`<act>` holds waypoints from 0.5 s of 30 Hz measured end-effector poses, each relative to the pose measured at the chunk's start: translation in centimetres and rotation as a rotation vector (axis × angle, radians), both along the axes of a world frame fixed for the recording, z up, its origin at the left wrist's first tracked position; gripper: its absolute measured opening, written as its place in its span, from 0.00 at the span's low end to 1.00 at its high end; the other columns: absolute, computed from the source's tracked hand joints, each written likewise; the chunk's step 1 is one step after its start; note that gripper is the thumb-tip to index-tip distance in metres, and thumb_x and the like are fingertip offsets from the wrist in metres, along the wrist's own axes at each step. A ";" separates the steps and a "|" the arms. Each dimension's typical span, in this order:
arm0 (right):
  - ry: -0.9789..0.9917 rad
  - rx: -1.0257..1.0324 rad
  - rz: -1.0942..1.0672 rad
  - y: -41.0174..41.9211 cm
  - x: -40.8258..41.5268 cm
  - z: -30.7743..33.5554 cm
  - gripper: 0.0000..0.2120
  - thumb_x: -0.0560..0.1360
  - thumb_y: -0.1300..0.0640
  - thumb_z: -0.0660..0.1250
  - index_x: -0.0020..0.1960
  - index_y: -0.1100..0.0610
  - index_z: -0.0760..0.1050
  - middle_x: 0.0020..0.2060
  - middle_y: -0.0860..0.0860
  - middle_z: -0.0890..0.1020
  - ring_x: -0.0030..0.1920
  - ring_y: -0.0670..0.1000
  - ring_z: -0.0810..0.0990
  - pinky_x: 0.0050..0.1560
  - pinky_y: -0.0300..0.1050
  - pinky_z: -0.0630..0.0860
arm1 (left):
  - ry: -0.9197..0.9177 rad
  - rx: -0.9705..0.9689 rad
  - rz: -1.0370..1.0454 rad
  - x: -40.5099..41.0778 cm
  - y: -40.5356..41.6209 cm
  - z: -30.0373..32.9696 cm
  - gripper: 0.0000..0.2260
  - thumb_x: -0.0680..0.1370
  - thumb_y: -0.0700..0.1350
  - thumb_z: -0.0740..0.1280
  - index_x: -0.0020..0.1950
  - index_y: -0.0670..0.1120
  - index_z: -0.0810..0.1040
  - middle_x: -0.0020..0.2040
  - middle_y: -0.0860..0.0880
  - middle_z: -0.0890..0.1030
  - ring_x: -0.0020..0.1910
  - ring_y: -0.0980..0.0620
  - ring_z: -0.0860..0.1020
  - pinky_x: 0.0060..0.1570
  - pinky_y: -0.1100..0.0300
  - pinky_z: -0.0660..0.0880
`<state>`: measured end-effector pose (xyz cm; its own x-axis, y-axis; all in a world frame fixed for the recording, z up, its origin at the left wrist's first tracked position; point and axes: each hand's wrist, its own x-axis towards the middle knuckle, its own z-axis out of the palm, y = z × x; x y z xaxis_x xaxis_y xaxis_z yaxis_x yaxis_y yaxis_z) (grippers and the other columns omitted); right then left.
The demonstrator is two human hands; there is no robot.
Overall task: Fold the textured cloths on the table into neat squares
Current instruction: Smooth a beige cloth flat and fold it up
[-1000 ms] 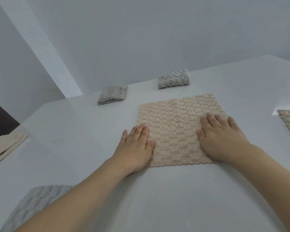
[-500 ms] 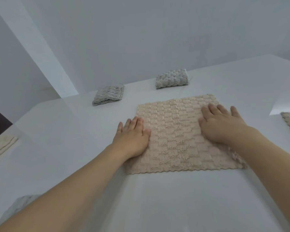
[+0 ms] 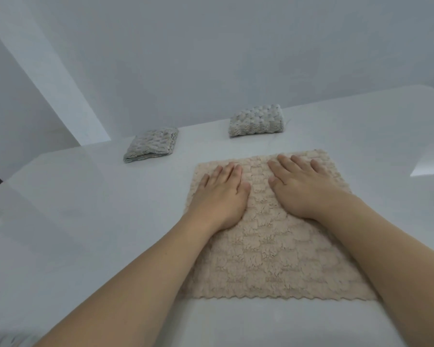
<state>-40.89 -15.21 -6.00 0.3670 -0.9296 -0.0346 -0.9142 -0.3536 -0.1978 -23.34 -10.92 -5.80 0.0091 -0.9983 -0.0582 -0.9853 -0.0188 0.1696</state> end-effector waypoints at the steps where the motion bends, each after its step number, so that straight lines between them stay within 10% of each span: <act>1: 0.003 -0.005 -0.002 0.0 0.1 0.1 0.27 0.82 0.44 0.39 0.79 0.47 0.43 0.79 0.46 0.44 0.78 0.50 0.42 0.76 0.56 0.39 | -0.005 0.005 0.001 -0.1 0.0 0.0 0.26 0.84 0.57 0.42 0.81 0.52 0.45 0.81 0.55 0.43 0.79 0.55 0.41 0.77 0.52 0.38; 15: 0.007 -0.013 0.001 -0.8 0.3 -0.1 0.27 0.82 0.43 0.39 0.79 0.47 0.43 0.79 0.47 0.43 0.78 0.50 0.42 0.76 0.56 0.39 | -0.035 0.007 -0.038 -0.3 -2.8 -0.1 0.26 0.83 0.58 0.43 0.81 0.54 0.44 0.81 0.55 0.44 0.79 0.55 0.42 0.77 0.50 0.40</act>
